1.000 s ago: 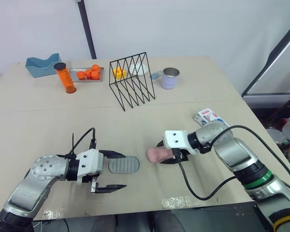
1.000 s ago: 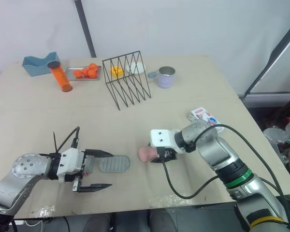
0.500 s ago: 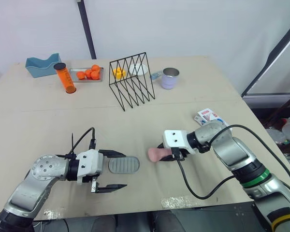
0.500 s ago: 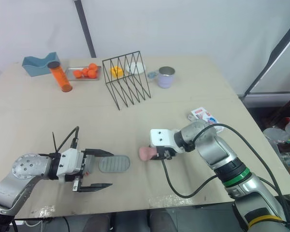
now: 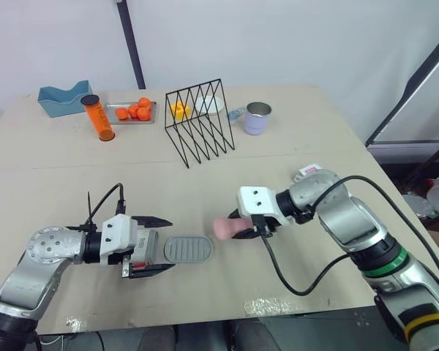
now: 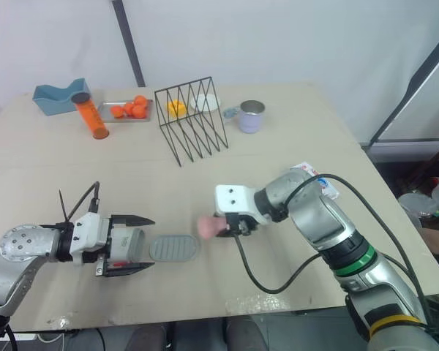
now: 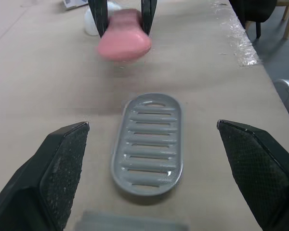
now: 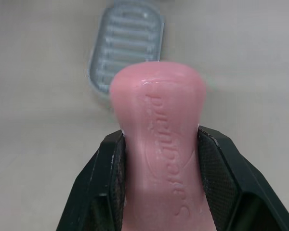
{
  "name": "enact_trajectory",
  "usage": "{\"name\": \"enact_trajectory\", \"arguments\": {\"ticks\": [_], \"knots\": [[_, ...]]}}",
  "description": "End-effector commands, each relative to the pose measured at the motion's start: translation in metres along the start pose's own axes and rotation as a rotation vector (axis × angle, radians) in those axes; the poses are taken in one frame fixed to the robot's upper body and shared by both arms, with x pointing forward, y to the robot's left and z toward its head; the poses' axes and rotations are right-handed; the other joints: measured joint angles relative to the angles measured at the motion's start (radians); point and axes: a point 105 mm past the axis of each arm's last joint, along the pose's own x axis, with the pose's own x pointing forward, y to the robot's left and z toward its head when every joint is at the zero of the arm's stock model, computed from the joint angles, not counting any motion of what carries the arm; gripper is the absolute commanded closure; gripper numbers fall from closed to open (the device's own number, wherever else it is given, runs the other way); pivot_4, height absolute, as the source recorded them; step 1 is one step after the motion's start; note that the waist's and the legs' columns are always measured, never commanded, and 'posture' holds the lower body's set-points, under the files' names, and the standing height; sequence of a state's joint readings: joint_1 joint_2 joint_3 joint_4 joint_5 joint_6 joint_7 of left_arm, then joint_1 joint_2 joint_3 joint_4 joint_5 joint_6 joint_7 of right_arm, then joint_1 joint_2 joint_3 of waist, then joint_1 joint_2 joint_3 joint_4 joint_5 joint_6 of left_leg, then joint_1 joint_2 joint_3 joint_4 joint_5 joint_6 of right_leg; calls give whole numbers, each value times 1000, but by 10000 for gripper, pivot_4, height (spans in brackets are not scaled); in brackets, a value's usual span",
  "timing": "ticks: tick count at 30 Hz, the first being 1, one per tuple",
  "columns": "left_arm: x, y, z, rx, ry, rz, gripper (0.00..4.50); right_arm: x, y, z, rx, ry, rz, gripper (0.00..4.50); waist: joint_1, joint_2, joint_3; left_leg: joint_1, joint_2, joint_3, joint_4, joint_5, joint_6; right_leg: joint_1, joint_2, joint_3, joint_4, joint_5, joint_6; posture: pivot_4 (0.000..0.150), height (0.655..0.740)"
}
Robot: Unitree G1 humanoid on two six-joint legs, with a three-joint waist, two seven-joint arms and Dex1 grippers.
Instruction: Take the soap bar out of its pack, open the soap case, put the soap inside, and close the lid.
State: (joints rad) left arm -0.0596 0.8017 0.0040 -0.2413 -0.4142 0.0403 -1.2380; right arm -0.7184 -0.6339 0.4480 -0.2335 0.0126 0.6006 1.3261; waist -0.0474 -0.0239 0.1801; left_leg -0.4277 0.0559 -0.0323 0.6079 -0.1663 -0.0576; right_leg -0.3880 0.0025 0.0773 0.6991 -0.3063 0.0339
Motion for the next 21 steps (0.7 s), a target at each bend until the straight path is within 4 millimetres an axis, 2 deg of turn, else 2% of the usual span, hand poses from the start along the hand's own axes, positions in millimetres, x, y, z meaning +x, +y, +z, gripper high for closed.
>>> {"name": "enact_trajectory", "arguments": {"ticks": [1, 8, 21], "knots": [[-15, 8, 4, 35, 7, -3, 0, 23, 7, 39, -28, -49, -2, 28676, -1, 0, 0, 0, 0, 0, 0, 0, 0, 0, 0, 0, 0, 0, 0, 1500, 7400], [-25, 10, 0, 12, 15, 4, 0, 42, 5, 47, 15, -22, -10, 28676, 1, 0, 0, -1, 2, 0, -1, 0, 0, -2, 1, -1, 0, 0, -1, 1500, 7400], [-29, 14, 0, 2, 20, -3, 0, 78, 23, 53, 77, 13, 8, 28676, -1, -1, 0, -2, 5, 0, -1, 0, 0, -4, 5, -1, 0, 0, -4, 1500, 7400]]}}
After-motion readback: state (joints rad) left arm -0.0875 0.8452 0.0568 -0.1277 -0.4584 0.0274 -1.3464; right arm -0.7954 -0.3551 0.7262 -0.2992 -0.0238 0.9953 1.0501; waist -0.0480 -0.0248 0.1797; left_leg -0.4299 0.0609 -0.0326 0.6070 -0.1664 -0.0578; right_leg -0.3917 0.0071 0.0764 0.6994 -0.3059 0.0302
